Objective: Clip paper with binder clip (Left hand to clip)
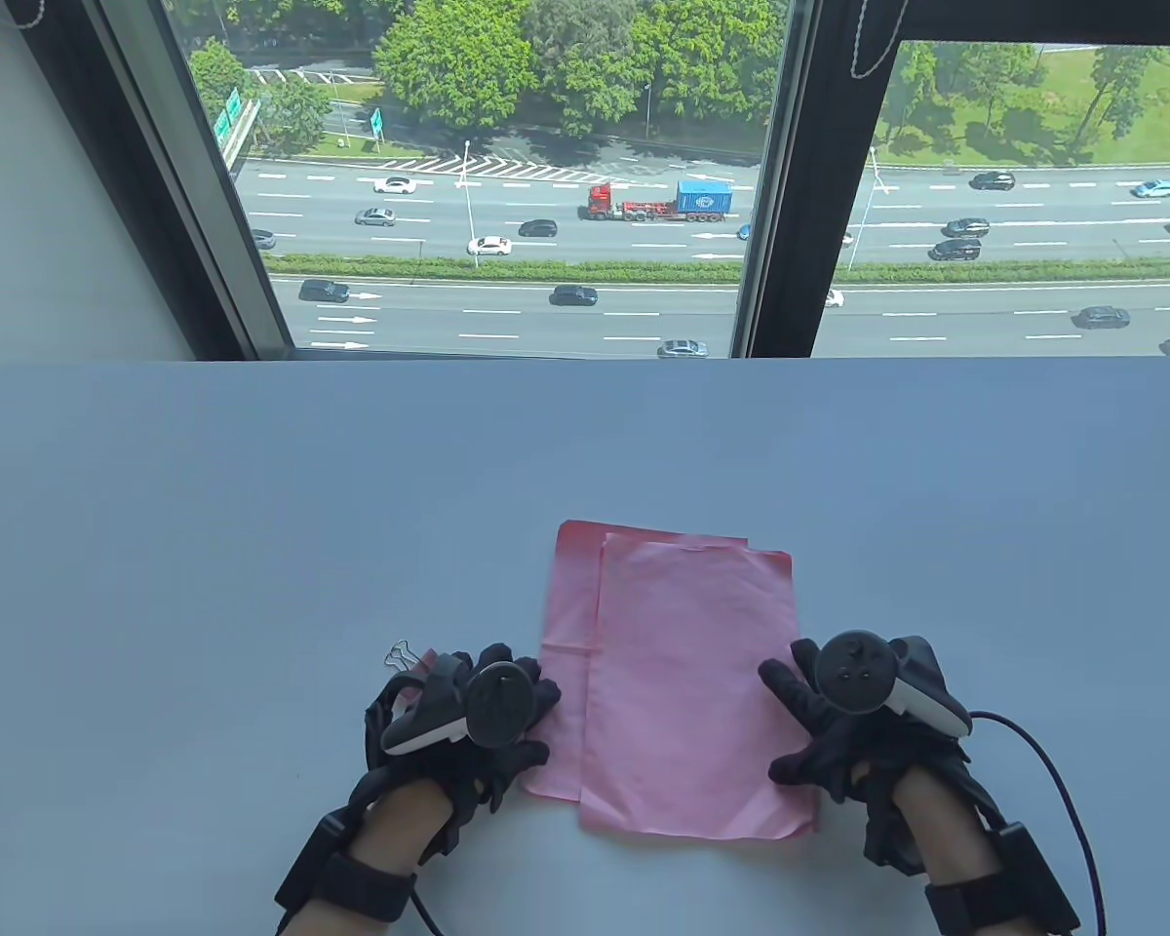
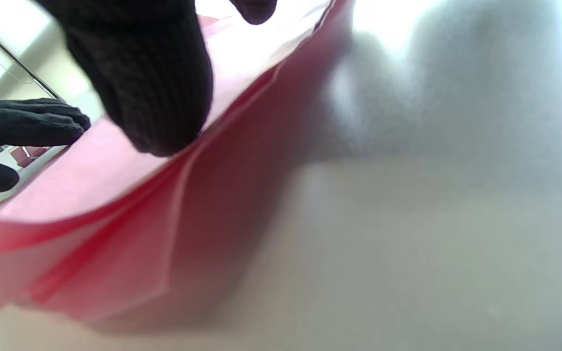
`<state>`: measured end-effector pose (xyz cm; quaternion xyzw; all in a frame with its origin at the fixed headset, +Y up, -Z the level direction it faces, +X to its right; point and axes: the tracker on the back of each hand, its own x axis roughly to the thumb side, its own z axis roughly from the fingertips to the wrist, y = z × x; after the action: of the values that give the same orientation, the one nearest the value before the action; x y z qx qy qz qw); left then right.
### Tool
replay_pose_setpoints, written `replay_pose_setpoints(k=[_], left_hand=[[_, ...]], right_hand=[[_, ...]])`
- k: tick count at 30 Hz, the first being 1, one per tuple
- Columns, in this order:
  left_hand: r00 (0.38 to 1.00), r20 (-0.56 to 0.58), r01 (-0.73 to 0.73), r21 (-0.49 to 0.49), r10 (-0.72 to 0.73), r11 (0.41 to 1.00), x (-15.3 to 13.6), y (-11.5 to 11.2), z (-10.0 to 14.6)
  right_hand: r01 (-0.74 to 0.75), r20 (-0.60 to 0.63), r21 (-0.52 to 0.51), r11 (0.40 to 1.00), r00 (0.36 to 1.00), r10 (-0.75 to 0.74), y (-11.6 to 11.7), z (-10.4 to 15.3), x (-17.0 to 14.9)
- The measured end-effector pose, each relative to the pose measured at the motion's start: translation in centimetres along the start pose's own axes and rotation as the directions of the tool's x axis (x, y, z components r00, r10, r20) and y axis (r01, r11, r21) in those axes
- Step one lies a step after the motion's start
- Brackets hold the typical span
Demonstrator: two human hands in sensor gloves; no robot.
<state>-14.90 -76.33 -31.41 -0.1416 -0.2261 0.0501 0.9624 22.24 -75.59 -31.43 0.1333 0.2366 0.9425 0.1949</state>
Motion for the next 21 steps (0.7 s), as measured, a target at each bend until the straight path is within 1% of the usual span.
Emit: replay_pose_setpoints(k=[3, 6, 7, 9, 15, 21], left_hand=[[1.000, -0.025, -0.011, -0.026, 0.010, 1.000, -0.4, -0.2, -0.1], [0.999, -0.031, -0.021, -0.061, 0.019, 0.998, -0.4, -0.5, -0.2], [0.999, -0.031, -0.034, -0.049, 0.033, 0.998, -0.3, -0.6, -0.1], [1.000, -0.021, -0.020, -0.054, 0.019, 0.998, -0.1, -0.6, -0.2], [1.000, 0.026, 0.012, -0.026, -0.011, 1.000, 0.8, -0.6, -0.2], [0.999, 0.049, 0.003, -0.032, -0.002, 0.999, 1.3, -0.8, -0.3]], right_hand=[[-0.024, -0.016, 0.048, 0.999, 1.000, 0.025, 0.1, 0.2, -0.1], [-0.046, -0.058, 0.101, 0.994, 0.997, 0.052, 0.8, -0.2, -0.3], [-0.050, -0.062, 0.103, 0.993, 0.996, 0.056, 0.9, -0.3, -0.4], [-0.037, -0.052, 0.075, 0.996, 0.998, 0.041, 0.8, -0.4, -0.4], [-0.032, -0.039, 0.058, 0.998, 0.999, 0.035, 0.9, -0.6, -0.4], [-0.025, -0.021, 0.044, 0.999, 0.999, 0.026, 1.1, -0.8, -0.1]])
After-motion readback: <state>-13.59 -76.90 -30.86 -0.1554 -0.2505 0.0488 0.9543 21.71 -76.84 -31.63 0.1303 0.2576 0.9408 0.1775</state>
